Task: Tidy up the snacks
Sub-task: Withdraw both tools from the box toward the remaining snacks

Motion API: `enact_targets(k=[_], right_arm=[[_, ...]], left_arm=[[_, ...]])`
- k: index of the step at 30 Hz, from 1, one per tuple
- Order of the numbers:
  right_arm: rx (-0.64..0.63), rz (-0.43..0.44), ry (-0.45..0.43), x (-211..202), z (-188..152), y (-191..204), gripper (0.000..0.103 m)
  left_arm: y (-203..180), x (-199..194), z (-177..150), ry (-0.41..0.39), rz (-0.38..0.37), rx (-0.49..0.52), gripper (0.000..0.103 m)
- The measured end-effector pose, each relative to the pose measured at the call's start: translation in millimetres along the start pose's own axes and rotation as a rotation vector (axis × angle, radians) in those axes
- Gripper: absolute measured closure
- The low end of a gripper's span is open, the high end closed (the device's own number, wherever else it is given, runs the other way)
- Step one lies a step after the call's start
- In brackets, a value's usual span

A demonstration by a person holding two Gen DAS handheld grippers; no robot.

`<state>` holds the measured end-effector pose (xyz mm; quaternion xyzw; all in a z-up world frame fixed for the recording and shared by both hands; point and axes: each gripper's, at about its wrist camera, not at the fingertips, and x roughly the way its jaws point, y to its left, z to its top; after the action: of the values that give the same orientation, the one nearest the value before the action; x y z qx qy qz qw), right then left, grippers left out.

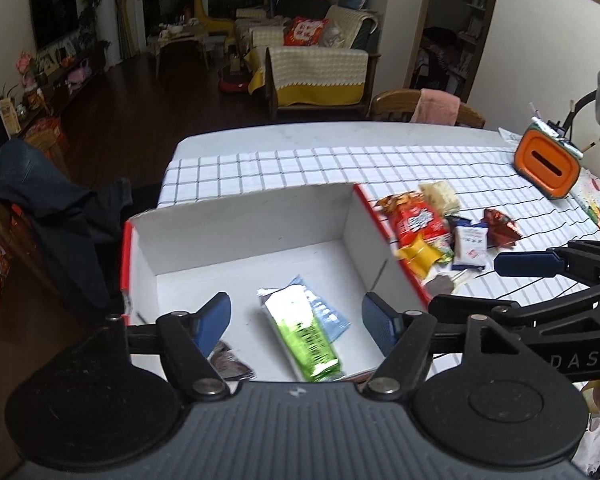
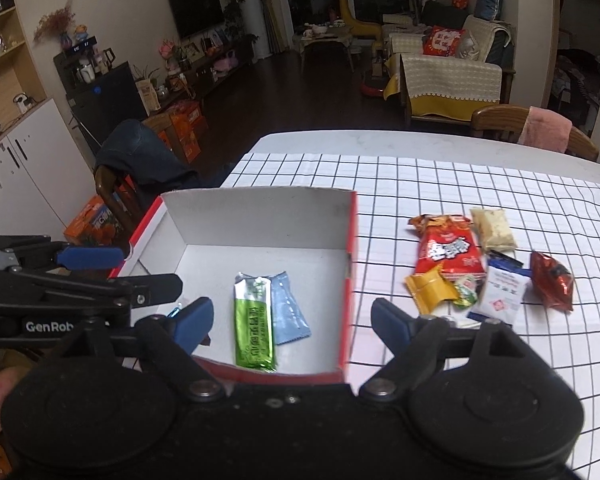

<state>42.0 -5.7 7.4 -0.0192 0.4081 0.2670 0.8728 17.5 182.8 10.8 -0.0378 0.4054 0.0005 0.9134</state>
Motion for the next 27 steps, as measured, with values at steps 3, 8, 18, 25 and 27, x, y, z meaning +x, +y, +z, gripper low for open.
enact_targets(k=[3, 8, 18, 25, 27], right_arm=[[0.0, 0.007, -0.012, -11.9, -2.6, -14.4, 0.016], [0.001, 0.025, -0.026, -26.9, -6.4, -42.4, 0.008], [-0.017, 0.027, -0.025, -41.2, -17.7, -108.1, 0.0], [-0.033, -0.027, 0.007, -38.0, -24.8, -167.5, 0.0], [-0.027, -0.042, 0.017, -33.4, -26.2, -186.6, 0.0]], left_arm=[[-15.1, -1.1, 1.2, -0.016, -0.007, 0.0, 0.024], [-43.7, 0.7, 3.3, -0.032, -0.016, 0.002, 0.022], [-102.3, 24.0, 4.2, -0.023, -0.064, 0.008, 0.019], [-140.6, 55.9, 1.6, 0.023, -0.048, 0.022, 0.018], [-151.5, 64.7, 1.4, 0.031, -0.043, 0.039, 0.018]])
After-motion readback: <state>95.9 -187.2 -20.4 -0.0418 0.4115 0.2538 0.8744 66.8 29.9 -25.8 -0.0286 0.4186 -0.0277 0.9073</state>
